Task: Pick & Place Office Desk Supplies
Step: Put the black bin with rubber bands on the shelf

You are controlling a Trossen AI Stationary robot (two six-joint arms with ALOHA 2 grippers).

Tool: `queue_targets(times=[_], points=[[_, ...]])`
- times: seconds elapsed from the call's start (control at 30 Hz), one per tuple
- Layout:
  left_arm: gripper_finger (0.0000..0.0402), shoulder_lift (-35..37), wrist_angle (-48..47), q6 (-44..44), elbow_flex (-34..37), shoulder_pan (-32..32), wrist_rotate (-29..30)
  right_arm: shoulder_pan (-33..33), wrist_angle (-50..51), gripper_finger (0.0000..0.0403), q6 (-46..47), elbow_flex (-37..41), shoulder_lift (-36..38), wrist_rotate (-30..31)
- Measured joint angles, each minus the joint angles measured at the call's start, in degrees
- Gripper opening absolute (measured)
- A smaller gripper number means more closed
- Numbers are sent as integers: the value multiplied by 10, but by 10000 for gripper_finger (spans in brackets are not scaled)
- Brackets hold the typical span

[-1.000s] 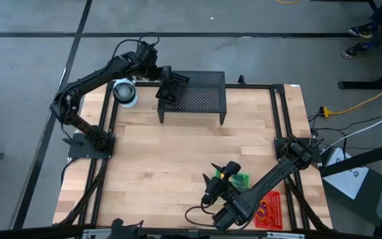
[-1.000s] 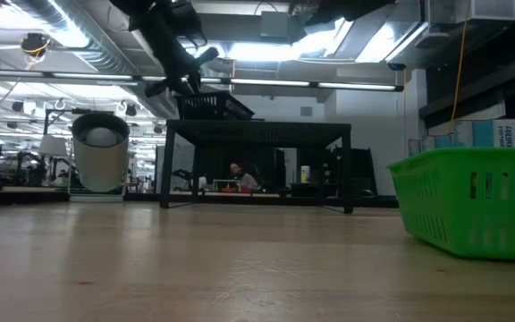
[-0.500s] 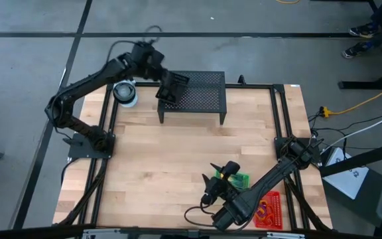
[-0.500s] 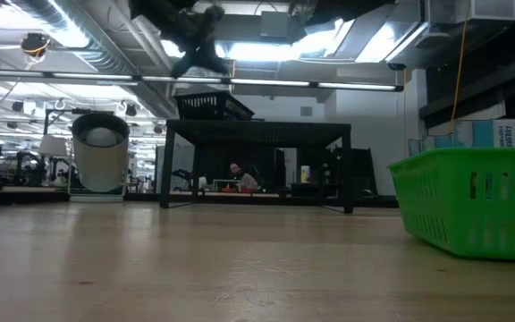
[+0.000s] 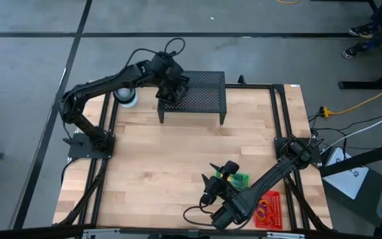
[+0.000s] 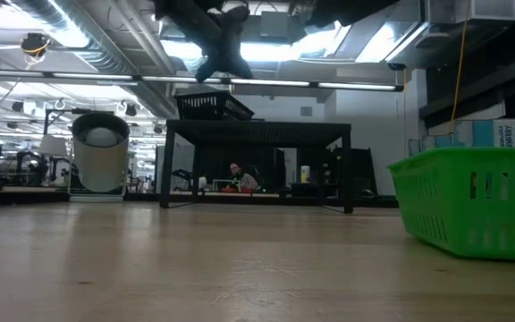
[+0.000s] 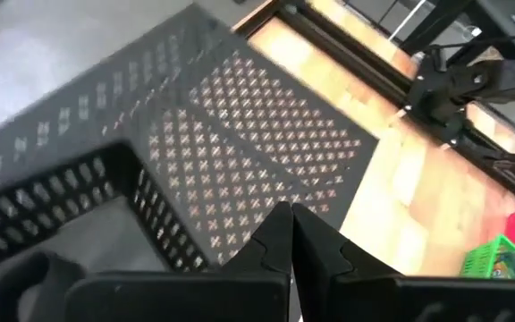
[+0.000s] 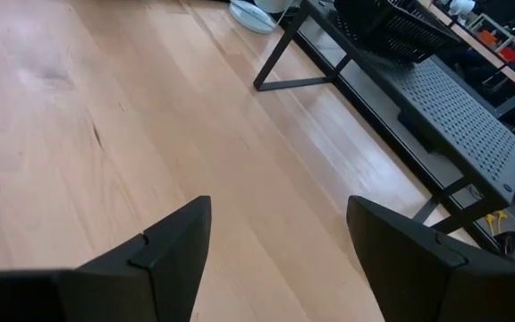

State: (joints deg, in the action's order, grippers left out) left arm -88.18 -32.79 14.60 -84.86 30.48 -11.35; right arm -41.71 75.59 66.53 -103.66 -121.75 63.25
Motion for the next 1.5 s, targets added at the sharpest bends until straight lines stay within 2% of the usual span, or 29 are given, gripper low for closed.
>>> queue_targets(times=[0.1,0.2,0.33,0.43,0.5,0.6,0.77,0.9,1.07,1.23,1.5], points=[[2,5,-31,-31,-34,-5,36,0,0,263,-1,0,0,-9],[2,15,-127,-52,-97,-3,155,0,-3,263,-1,4,0,-12],[1,16,-354,-35,-184,26,228,0,-7,263,1,27,0,-14],[1,19,-488,-19,-195,36,261,2,-13,263,3,43,0,-19],[1,22,-537,-9,-185,38,293,6,-15,263,3,43,0,-29],[1,27,-535,-10,-146,38,304,9,-22,263,1,43,0,-31],[1,27,-426,-37,-36,39,268,8,-33,263,-13,43,0,-35],[1,25,-397,-51,26,58,294,9,-34,263,-15,43,0,-37],[1,35,-381,-50,38,75,285,10,-34,263,-21,43,0,-37],[1,43,-334,-54,37,69,210,12,-42,263,-24,43,0,-41],[1,40,-327,-47,37,43,187,12,-45,263,-25,43,0,-44]])
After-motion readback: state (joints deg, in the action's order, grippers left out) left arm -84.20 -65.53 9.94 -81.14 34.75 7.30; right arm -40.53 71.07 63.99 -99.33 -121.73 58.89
